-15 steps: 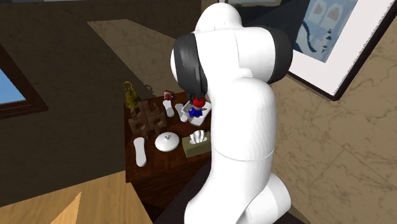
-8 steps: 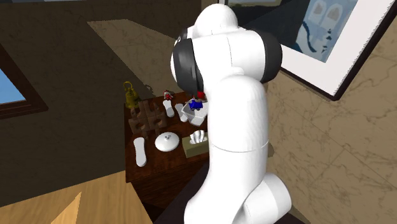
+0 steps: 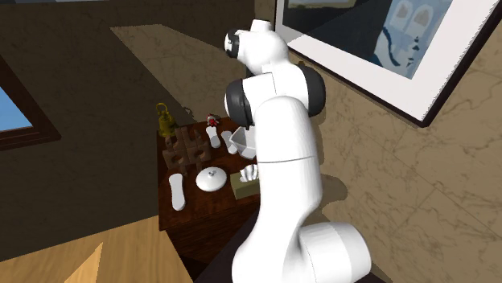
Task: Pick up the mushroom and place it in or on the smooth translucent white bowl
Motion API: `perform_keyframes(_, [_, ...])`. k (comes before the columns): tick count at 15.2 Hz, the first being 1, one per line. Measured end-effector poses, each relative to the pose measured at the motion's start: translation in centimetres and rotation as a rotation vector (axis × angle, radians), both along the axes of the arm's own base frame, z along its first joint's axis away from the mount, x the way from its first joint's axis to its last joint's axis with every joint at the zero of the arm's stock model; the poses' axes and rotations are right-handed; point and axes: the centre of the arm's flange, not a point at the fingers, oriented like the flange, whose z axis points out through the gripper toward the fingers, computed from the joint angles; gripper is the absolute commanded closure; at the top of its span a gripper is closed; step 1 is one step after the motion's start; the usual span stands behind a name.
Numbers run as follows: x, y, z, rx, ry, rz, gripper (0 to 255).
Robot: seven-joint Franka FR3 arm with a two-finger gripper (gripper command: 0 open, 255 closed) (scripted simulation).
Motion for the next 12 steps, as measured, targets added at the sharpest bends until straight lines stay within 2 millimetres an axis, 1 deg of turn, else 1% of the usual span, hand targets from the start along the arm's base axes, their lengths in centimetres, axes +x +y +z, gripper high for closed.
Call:
perform_keyframes(1, [0.7,-1.0,0.6,0.000,0.000,-0.001,255])
perform_keyframes(3, [1.2,-1.7,0.2,0.000,0.001,0.001,255])
perform_keyframes(12, [1.4,-1.9,-4.3,0.001,0.001,0.002,255])
